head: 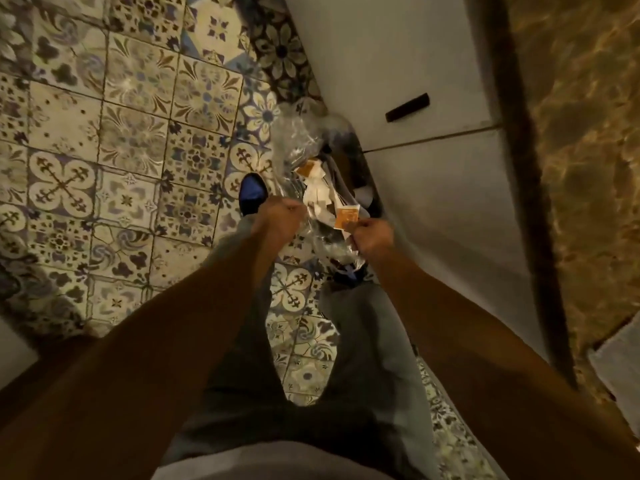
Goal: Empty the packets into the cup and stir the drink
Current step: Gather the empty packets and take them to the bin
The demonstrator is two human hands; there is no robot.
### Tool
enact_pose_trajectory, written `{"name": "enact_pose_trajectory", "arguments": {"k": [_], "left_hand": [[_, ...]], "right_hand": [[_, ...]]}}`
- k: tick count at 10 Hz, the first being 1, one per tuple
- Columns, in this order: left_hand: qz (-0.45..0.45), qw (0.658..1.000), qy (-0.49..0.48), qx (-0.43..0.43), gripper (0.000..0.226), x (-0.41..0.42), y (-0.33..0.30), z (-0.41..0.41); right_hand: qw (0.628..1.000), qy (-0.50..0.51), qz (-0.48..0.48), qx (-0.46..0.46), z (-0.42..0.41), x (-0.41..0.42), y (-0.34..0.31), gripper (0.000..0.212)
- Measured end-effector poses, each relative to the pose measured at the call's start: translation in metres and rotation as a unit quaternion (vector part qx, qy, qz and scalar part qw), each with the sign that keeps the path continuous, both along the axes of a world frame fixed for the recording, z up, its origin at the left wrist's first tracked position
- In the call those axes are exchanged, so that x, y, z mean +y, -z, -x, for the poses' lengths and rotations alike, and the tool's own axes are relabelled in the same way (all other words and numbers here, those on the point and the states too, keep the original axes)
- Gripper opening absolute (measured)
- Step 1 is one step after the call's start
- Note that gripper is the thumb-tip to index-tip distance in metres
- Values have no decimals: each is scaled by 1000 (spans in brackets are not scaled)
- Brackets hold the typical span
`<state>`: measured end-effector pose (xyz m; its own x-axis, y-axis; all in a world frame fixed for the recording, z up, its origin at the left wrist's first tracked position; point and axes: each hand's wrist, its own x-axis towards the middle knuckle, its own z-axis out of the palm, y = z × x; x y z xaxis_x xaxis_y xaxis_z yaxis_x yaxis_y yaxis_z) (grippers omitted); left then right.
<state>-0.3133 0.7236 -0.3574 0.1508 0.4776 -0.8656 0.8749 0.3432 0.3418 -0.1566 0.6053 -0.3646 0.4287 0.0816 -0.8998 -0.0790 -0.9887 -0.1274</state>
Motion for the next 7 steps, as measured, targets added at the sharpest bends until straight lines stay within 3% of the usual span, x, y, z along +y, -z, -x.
{"name": "enact_pose_trajectory", "arguments": {"k": [1, 3, 4, 6, 7], "left_hand": [[4, 1000, 0, -17, 25, -2, 30, -10], [33, 996, -79, -40, 26, -12, 73, -14], [30, 996, -84, -29, 26, -16, 89, -20], [70, 997, -35, -6, 42, -17, 99, -22], [35, 999, 26, -5, 39, -22, 78, -23]], "right_hand": [[1000, 17, -11, 13, 2, 15, 25, 33], [998, 49, -28, 19, 5, 21, 67, 19], [998, 45, -35, 24, 7, 20, 79, 26], [989, 140, -4, 46, 1, 9, 75, 35], [989, 139, -17, 50, 5, -4, 65, 37]]}}
